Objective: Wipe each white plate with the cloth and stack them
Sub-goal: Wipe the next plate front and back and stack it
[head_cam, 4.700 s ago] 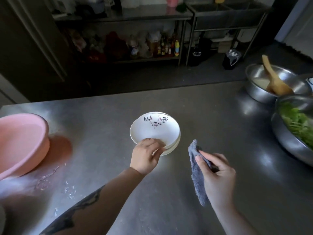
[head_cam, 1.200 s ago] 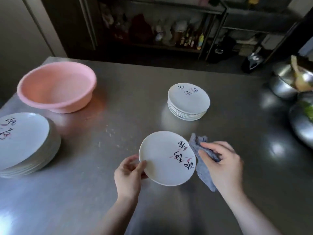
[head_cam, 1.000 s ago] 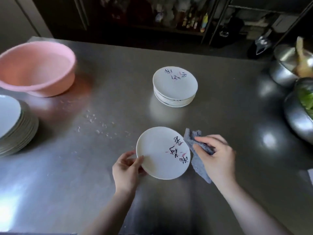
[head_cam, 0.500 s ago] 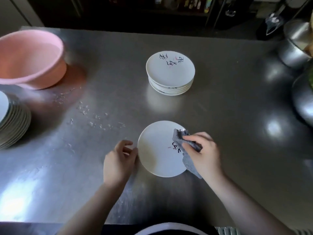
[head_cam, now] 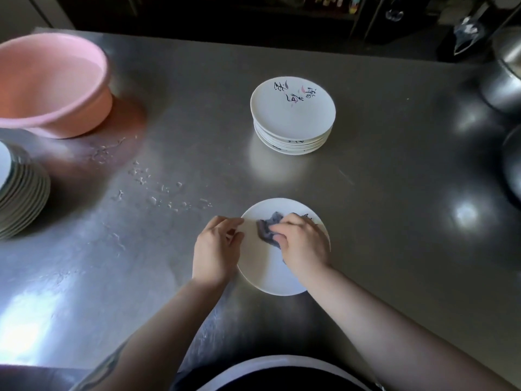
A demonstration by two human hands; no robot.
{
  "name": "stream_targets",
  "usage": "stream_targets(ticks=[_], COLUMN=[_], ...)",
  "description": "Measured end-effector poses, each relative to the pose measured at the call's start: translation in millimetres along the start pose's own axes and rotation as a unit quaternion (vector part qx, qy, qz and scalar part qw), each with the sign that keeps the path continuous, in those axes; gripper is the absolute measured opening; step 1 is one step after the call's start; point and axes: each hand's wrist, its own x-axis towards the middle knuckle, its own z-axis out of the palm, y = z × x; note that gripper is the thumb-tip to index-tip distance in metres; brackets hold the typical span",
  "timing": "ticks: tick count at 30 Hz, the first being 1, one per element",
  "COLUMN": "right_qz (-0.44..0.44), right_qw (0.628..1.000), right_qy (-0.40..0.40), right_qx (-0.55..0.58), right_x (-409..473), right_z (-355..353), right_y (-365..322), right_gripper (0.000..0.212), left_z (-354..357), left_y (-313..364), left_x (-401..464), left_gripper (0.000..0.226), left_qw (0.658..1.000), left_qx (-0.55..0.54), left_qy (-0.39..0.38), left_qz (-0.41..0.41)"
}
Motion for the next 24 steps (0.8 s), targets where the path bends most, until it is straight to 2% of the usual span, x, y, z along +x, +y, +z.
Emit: stream_targets(ticks=[3, 5, 8, 12, 13, 16, 18, 22, 24], right_qz=[-0.096, -0.13, -0.098, -0.034, -0.019, 0.022, 0.003, -0.058, -0.081], right_qw=[0.995, 0.99, 0.994, 0.997, 0.998, 0.996, 0.995, 0.998, 0.996], right_qy=[-0.04, -0.055, -0.037, -0.071, -0.06, 0.051, 0.076, -0.025, -0.022], right_qx=[0.004, 0.023, 0.029, 0.007, 0.021, 0.071, 0.064, 0.024, 0.012], right_x=[-18.6, -40.4, -44.7, -31.7, -27.4, -0.1, 24.7, 44.8, 44.3], right_z=[3.4, -3.4, -15.4, -18.3, -22.3, -43.6, -49.5, -28.4, -23.2], right_y=[-11.1, -2.7, 23.2, 20.9, 20.7, 27.1, 24.5, 9.2, 12.2], right_gripper=[0.019, 0.018, 0.024, 0.025, 0.024, 0.021, 0.018, 0.013, 0.012], left_z=[2.2, 1.9, 0.8, -7.7, -10.4, -12.7, -5.9, 9.9, 7.9], left_y=[-3.4, -3.6, -1.5, 1.2, 2.9, 13.9, 25.4, 35.3, 29.3], left_x=[0.4, 0.8, 2.3, 6.8, 11.5, 40.3, 63.6, 82.7, 84.8], left_gripper=[0.022, 0.025, 0.026, 0.032, 0.035, 0.032, 0.025, 0.016, 0.013], left_qw=[1.0, 1.0, 1.0, 0.999, 0.998, 0.995, 0.992, 0.971, 0.969], left_qx=[-0.009, -0.015, -0.014, 0.009, 0.019, 0.049, 0.062, 0.089, 0.077], left_qy=[0.005, 0.003, -0.004, -0.038, -0.053, -0.083, -0.108, -0.222, -0.228], left_qz=[-0.017, -0.027, -0.027, -0.032, -0.034, -0.017, -0.001, -0.031, -0.047])
